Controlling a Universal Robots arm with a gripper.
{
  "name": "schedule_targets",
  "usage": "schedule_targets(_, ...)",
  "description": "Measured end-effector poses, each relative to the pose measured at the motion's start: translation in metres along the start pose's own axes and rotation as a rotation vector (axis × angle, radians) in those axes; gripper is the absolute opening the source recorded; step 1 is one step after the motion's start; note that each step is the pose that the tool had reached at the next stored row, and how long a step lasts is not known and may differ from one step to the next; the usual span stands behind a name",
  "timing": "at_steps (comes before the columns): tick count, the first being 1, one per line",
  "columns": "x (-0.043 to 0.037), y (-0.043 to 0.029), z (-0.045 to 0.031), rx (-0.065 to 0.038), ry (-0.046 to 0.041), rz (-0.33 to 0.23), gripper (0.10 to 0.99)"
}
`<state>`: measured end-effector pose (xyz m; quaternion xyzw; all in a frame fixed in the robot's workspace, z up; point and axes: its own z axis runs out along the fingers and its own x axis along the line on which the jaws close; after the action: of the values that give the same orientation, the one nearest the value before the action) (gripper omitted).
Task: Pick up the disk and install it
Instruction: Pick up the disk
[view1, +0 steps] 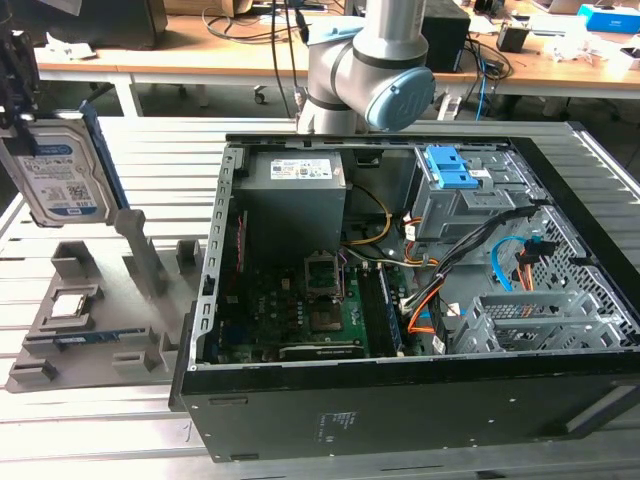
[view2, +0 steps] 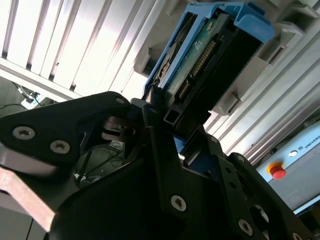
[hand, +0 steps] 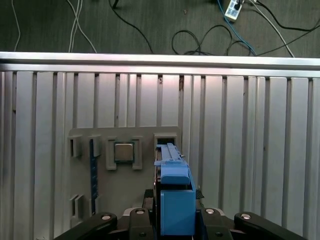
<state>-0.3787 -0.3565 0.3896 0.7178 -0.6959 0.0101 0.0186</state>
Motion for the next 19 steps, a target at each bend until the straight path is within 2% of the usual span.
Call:
schedule_targets(11, 0.0009, 0.0003, -0.0238, 0.0, 0.0001, 0.0, 0.365)
schedule_targets(19, 0.0015, 0.0005, -0.0384, 0.0, -0.0001, 0.0, 0.365)
